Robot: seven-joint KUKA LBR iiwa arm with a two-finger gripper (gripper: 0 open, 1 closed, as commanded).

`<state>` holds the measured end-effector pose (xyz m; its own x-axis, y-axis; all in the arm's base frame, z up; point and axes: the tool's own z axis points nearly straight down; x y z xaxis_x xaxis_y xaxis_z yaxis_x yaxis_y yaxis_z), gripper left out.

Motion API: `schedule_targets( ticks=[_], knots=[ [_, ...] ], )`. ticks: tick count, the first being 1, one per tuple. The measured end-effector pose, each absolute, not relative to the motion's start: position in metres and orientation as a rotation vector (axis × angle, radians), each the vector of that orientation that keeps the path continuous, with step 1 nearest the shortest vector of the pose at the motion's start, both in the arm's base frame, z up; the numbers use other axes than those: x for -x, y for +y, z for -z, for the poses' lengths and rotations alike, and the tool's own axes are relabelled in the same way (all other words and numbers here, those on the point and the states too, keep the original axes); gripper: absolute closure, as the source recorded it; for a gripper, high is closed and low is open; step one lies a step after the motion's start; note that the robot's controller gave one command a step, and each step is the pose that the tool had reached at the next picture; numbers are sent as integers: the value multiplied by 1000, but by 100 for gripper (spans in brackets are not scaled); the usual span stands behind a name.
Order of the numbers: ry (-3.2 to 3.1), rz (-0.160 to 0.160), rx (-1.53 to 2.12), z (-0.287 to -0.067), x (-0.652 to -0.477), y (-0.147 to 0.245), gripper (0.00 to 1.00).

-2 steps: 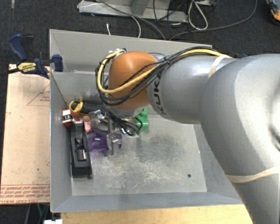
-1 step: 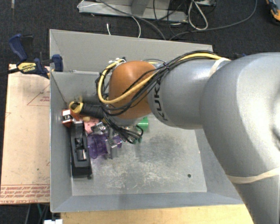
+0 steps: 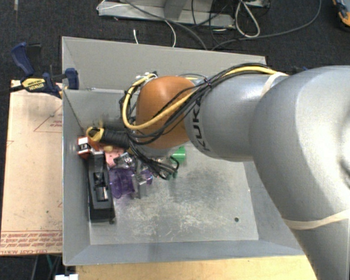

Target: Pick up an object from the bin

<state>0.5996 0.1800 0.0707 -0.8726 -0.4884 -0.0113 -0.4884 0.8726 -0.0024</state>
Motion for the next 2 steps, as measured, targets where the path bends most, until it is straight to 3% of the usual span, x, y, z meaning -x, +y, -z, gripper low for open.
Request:
schedule_targets(
  ticks=[1,2],
  knots=[
    [3029,-1,789,-72,-599,180,100],
    [3038,-3,791,-107,-596,180,100]
  ],
)
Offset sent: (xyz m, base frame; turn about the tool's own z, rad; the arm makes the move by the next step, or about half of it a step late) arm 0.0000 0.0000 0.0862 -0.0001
